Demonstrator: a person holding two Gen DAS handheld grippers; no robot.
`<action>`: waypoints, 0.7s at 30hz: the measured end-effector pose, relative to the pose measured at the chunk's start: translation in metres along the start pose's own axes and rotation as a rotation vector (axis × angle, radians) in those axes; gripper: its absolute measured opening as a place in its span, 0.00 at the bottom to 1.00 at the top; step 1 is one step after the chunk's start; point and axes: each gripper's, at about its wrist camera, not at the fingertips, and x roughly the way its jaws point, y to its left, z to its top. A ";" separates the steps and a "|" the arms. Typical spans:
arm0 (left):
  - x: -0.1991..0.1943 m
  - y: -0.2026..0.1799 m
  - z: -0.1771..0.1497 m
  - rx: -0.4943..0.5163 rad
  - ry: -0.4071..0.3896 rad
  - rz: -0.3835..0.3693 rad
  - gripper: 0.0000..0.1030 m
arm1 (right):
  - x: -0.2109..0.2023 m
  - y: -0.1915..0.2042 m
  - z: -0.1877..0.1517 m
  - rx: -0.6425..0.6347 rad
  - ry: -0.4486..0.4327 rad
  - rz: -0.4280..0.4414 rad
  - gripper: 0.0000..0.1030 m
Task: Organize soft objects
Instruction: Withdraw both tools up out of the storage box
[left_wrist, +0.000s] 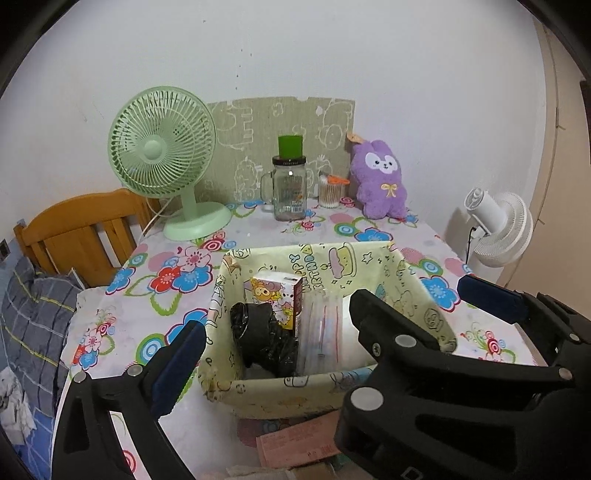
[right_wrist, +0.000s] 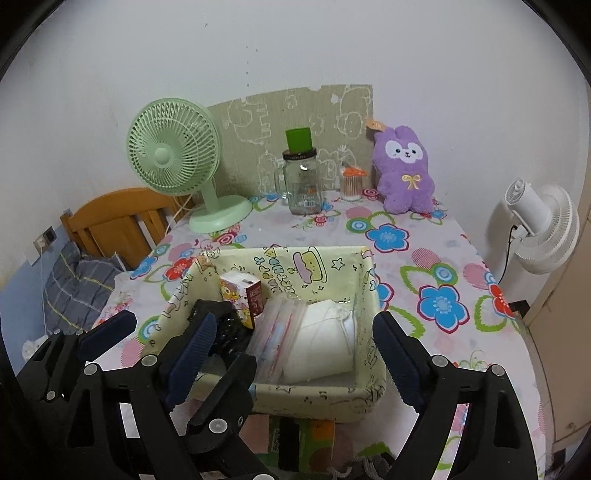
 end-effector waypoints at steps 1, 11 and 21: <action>-0.004 0.000 0.000 0.000 -0.008 0.001 1.00 | -0.004 0.001 0.000 -0.002 -0.007 -0.001 0.88; -0.037 -0.005 -0.003 0.004 -0.059 -0.010 1.00 | -0.043 0.009 -0.004 -0.018 -0.055 -0.036 0.92; -0.070 -0.012 -0.012 0.012 -0.100 -0.025 1.00 | -0.080 0.011 -0.013 -0.021 -0.097 -0.043 0.95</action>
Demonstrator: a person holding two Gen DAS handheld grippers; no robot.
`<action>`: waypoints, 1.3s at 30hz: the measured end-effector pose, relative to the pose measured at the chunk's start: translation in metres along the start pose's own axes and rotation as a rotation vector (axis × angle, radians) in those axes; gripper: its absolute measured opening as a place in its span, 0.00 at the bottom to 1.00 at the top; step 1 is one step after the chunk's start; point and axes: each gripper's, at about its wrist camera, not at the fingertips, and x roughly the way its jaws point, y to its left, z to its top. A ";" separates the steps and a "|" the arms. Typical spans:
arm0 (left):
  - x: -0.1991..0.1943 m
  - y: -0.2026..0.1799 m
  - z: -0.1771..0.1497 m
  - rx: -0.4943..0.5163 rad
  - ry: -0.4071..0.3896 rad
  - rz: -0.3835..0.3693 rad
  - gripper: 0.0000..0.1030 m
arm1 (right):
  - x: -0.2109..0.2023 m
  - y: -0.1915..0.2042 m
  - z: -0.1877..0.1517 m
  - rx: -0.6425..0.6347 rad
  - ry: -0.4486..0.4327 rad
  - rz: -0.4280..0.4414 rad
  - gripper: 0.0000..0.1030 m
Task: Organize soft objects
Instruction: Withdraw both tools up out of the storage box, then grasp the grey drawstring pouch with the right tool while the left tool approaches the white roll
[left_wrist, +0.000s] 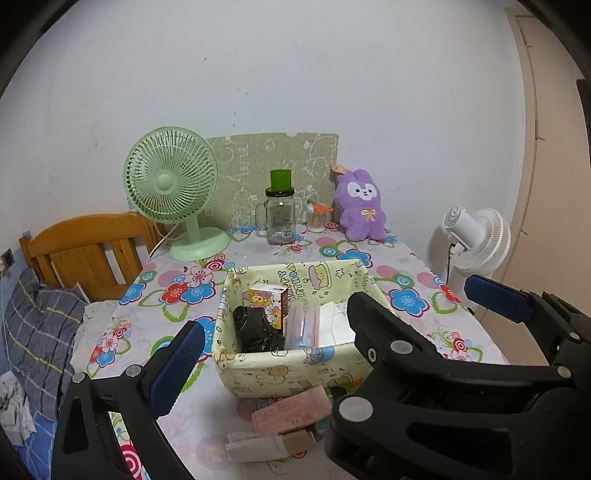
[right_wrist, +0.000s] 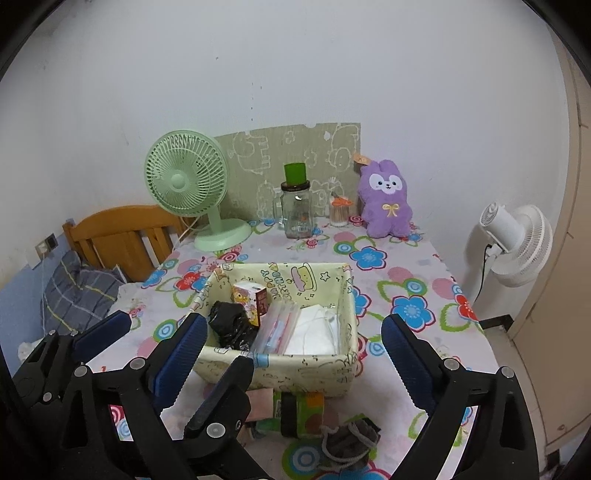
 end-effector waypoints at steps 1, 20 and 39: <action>-0.003 -0.001 -0.001 -0.001 -0.003 -0.003 1.00 | -0.003 0.000 -0.001 -0.002 -0.003 0.001 0.95; -0.036 -0.015 -0.029 0.003 -0.032 0.006 1.00 | -0.042 -0.001 -0.033 -0.008 -0.036 -0.014 0.99; -0.022 -0.025 -0.063 0.015 -0.015 -0.026 1.00 | -0.034 -0.011 -0.070 -0.025 -0.042 -0.031 0.98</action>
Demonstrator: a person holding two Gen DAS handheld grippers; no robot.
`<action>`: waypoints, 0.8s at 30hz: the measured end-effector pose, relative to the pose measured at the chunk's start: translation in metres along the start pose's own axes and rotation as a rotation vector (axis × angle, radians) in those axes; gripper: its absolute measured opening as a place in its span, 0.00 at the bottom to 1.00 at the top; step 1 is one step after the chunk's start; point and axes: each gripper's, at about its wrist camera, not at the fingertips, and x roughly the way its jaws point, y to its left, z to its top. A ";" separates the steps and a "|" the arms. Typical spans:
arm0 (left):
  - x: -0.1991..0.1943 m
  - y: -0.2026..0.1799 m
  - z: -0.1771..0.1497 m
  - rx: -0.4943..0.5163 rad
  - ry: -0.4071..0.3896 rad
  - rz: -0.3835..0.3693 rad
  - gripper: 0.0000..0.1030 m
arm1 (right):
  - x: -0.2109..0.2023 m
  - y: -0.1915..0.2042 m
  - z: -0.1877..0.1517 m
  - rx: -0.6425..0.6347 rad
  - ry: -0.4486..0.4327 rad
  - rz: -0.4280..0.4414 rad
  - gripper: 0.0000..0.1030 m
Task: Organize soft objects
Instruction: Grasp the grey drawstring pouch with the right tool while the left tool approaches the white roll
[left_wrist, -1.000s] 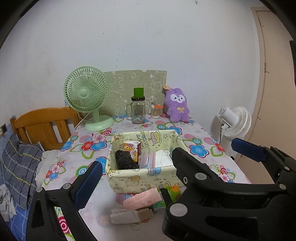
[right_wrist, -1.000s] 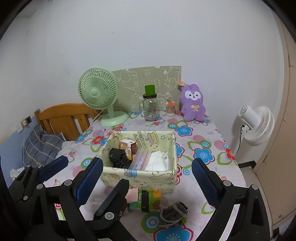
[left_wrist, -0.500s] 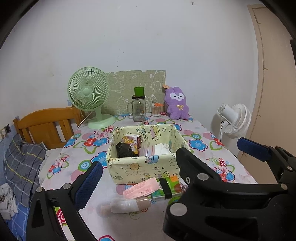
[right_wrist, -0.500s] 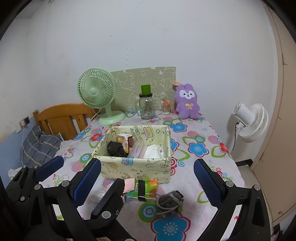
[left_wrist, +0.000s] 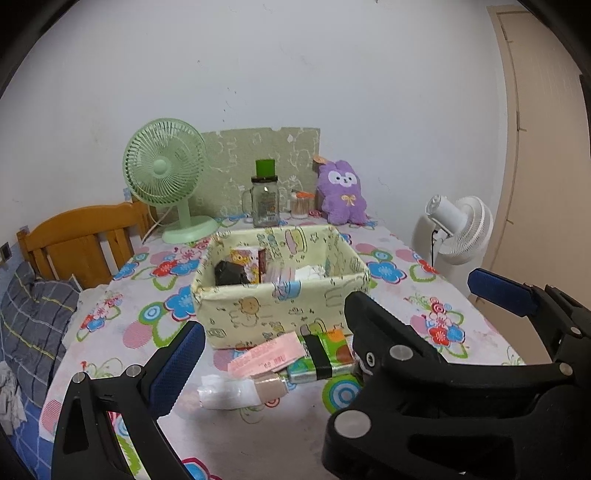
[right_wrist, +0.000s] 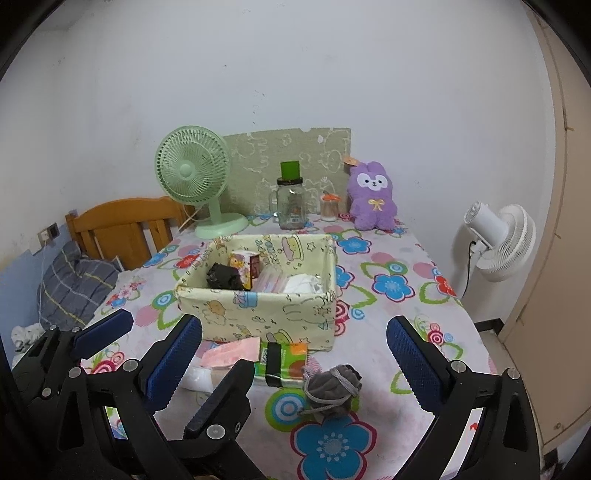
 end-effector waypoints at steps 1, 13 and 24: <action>0.003 -0.001 -0.002 0.000 0.005 -0.002 1.00 | 0.002 -0.001 -0.002 0.000 0.003 -0.003 0.98; 0.045 -0.002 -0.031 -0.005 0.108 0.020 0.99 | 0.046 -0.013 -0.034 0.036 0.099 -0.017 0.98; 0.074 -0.005 -0.054 -0.028 0.202 0.039 0.91 | 0.076 -0.022 -0.056 0.061 0.178 -0.026 0.97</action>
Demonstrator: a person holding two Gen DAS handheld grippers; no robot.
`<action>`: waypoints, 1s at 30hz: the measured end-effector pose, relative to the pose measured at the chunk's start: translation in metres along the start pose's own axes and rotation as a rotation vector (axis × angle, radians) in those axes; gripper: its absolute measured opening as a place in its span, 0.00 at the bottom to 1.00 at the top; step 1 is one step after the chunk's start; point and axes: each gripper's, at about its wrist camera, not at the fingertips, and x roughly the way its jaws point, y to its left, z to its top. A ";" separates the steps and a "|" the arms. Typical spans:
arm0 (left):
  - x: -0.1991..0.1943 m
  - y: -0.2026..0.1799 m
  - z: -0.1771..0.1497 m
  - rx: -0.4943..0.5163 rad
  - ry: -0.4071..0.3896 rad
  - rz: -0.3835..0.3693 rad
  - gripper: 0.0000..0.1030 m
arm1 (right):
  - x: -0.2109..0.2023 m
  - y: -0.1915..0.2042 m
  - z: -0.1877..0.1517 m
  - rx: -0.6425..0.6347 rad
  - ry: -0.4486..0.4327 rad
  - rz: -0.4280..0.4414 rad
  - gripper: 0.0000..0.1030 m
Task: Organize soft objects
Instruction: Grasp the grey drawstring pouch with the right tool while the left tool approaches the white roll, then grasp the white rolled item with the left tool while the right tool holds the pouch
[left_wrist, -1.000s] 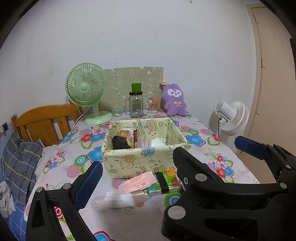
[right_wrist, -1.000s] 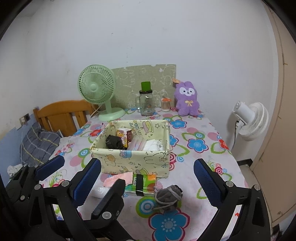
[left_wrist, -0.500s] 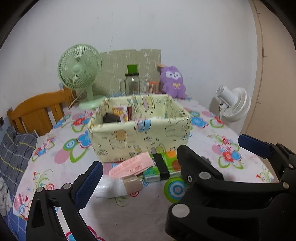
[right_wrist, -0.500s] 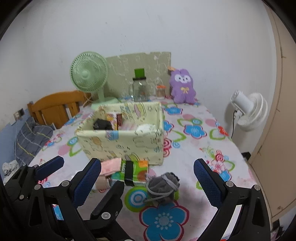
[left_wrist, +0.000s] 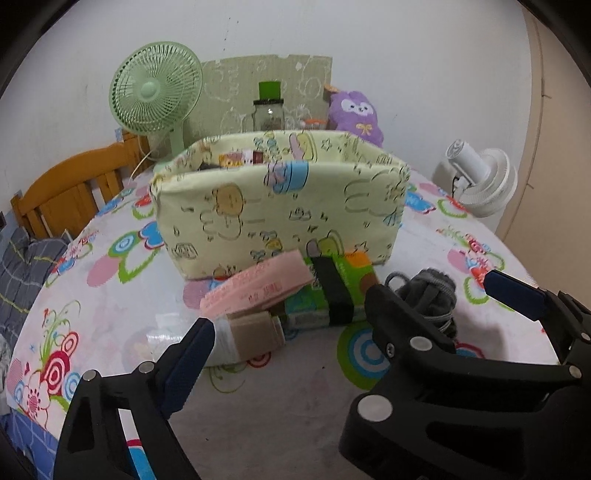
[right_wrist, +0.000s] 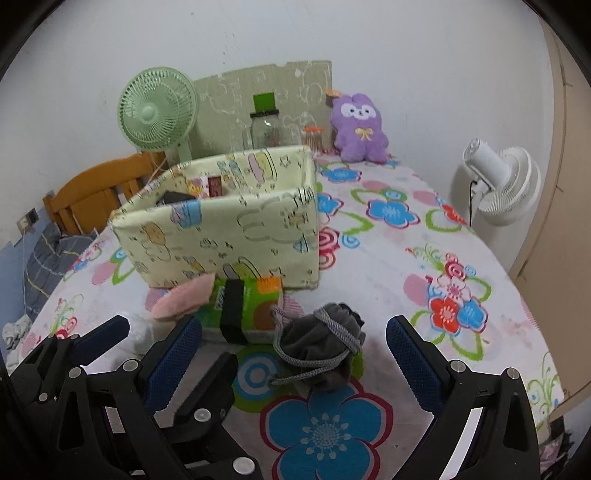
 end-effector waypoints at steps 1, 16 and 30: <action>0.002 0.000 -0.001 -0.002 0.004 0.005 0.91 | 0.003 -0.001 -0.001 -0.001 0.006 0.002 0.97; 0.029 -0.012 -0.006 0.034 0.082 0.015 0.91 | 0.040 -0.015 -0.010 0.020 0.107 0.010 0.70; 0.011 0.001 -0.006 0.004 0.032 0.024 0.91 | 0.019 -0.003 -0.008 -0.009 0.055 0.014 0.55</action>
